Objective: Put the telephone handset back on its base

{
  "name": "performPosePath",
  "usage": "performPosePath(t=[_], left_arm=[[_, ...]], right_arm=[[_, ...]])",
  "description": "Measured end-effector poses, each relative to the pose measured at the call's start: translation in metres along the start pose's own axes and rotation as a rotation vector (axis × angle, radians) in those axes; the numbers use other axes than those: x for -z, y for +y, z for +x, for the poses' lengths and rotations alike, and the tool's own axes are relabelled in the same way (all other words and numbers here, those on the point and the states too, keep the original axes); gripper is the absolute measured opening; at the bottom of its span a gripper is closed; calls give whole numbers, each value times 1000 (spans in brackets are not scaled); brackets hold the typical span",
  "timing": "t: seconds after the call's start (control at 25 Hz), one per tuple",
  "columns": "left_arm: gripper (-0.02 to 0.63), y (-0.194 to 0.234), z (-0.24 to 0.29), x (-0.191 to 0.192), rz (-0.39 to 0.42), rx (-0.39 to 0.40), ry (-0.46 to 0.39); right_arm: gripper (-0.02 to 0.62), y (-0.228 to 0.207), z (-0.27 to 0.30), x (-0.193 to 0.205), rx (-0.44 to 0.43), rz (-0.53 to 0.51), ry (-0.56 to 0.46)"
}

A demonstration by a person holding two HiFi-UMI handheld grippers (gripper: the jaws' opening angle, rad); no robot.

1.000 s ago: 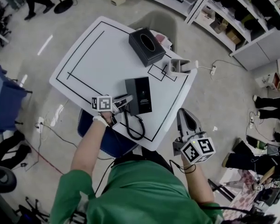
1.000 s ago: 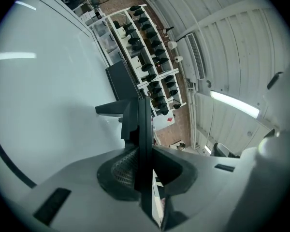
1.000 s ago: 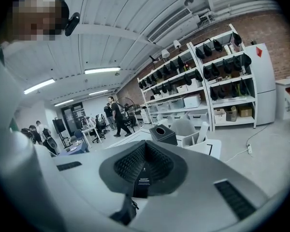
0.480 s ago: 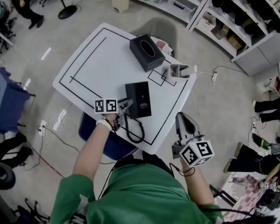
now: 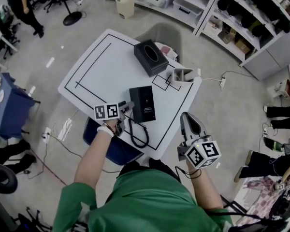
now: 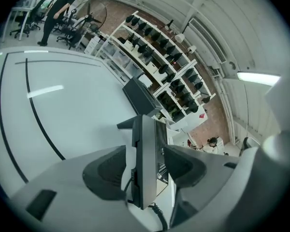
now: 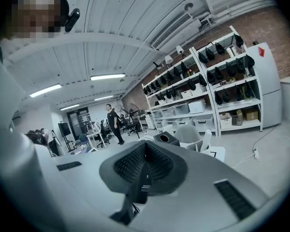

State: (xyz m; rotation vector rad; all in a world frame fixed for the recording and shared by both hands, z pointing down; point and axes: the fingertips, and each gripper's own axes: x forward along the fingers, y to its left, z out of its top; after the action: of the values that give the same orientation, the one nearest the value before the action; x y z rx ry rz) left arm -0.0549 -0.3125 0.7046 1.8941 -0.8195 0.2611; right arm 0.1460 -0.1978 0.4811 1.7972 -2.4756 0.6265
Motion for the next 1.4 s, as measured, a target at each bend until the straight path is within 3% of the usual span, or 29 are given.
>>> performPosePath(t=[0.2,0.68,0.88,1.0,1.16,1.32,1.4], left_arm=[[259,-37,-41,-35,114,15,-121],[225,-212,-169,-122,567,66,-500],[185,-257,-207,-136,706,1,-620],[150,-276,-222,-143,766,-34,-682],[118,-287,-230,-139,808,-56,-699],[38,-294,-242,-137,866,-88,-744],[35,-295,-245,-134,884,-99,-753]], right_arm=[[23,-4,11,-28,-14,-40,-45],[23,14,44,-113,-105,-142,-186],[23,39,44,-132,-152,-174,-224],[23,51,45,-150,-171,-213,-262],[23,62,41,-160,-187,-258,-286],[23,69,35,-168,-191,-300,-313],[23,71,33,-169,-187,-319,-319]])
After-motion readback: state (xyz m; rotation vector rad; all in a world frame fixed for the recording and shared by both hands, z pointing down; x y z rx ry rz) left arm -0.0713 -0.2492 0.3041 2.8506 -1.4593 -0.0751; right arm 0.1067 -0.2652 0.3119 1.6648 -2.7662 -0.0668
